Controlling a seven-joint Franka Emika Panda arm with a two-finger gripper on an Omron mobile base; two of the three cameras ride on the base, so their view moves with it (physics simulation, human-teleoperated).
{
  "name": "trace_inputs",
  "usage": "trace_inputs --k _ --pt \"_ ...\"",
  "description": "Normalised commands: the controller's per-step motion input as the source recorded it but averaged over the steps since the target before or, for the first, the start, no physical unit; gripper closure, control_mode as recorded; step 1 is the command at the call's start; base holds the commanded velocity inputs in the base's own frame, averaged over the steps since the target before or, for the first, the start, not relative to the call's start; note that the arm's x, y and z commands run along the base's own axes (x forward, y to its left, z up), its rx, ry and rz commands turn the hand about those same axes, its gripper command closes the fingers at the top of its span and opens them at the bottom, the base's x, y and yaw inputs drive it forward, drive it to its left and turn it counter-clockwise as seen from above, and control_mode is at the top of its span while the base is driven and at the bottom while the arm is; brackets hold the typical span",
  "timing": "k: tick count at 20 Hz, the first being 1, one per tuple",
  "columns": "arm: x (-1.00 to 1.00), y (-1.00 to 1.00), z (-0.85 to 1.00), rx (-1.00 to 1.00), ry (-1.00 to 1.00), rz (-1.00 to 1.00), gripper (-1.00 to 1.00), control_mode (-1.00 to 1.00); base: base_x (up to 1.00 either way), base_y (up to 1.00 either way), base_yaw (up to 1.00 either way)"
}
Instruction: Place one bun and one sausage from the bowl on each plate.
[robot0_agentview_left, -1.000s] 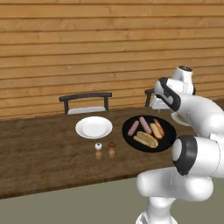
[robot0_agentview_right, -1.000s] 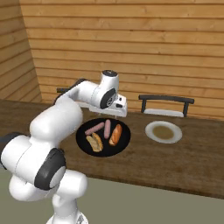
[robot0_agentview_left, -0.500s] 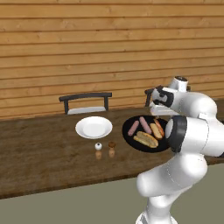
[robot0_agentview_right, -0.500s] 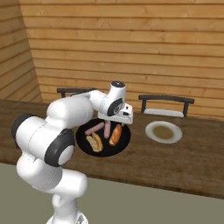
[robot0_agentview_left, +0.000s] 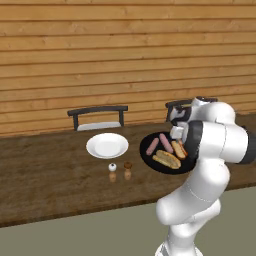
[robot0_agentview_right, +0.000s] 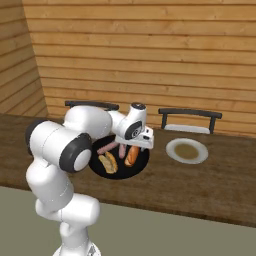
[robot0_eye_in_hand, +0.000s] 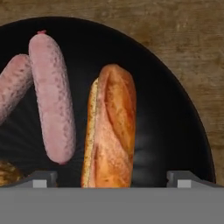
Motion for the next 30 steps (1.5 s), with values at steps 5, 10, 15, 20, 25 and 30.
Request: trace_inputs --k 5,10,15,20,25,30 --pt "0.02 0.0 -0.42 0.0 0.03 0.0 -1.0 -1.0 0.0 0.0 0.0" --pt "0.04 0.0 -0.3 0.0 0.01 0.0 -1.0 -1.0 0.0 0.0 0.0" --pt "0.04 0.0 -0.17 0.0 0.0 0.0 -1.0 -1.0 0.0 0.0 0.0" --pt "0.0 0.0 0.0 0.0 0.0 0.0 -1.0 -1.0 0.0 0.0 0.0" --pt "0.0 0.0 0.0 0.0 0.0 0.0 1.0 -1.0 0.0 0.0 0.0" --pt "0.0 0.0 0.0 0.0 0.0 0.0 1.0 -1.0 0.0 0.0 0.0"
